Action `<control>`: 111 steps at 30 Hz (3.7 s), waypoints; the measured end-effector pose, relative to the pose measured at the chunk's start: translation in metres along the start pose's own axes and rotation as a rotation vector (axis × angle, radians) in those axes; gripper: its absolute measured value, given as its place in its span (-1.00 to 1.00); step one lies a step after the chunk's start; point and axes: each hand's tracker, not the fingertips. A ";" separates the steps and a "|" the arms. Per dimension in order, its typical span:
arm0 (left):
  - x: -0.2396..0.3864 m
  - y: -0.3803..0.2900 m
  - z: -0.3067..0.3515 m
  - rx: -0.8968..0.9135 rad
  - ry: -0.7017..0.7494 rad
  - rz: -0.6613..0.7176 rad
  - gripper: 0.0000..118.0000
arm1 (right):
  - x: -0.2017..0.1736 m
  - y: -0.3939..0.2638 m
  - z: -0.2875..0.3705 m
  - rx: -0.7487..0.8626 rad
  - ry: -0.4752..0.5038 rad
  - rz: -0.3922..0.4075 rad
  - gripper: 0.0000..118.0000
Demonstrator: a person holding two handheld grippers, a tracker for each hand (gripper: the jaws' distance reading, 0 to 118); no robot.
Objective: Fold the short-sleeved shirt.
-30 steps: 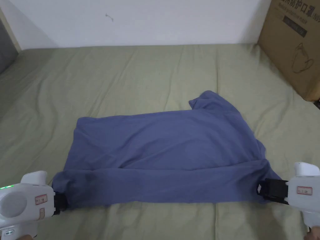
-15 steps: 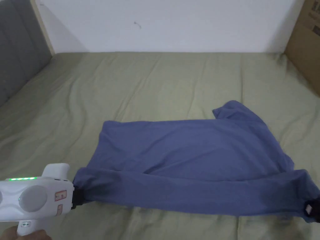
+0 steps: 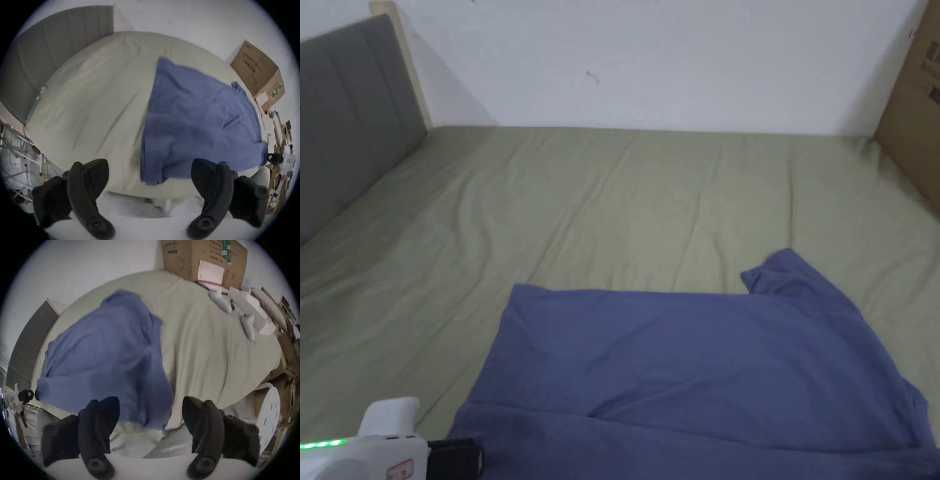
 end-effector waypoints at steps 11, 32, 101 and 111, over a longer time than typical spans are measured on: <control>0.072 0.055 0.001 0.100 -0.019 -0.098 -1.00 | -0.060 0.071 -0.032 0.058 0.092 -0.009 -1.00; 0.086 0.100 -0.049 -0.026 0.036 -0.168 -1.00 | -0.068 0.292 -0.210 -0.028 -0.017 0.124 0.39; 0.029 0.022 -0.003 -0.073 0.022 -0.142 0.72 | -0.016 -0.010 -0.007 0.031 -0.187 0.182 0.53; 0.002 0.013 0.019 0.102 0.036 0.125 -1.00 | -0.115 0.034 0.005 0.167 0.007 0.250 -1.00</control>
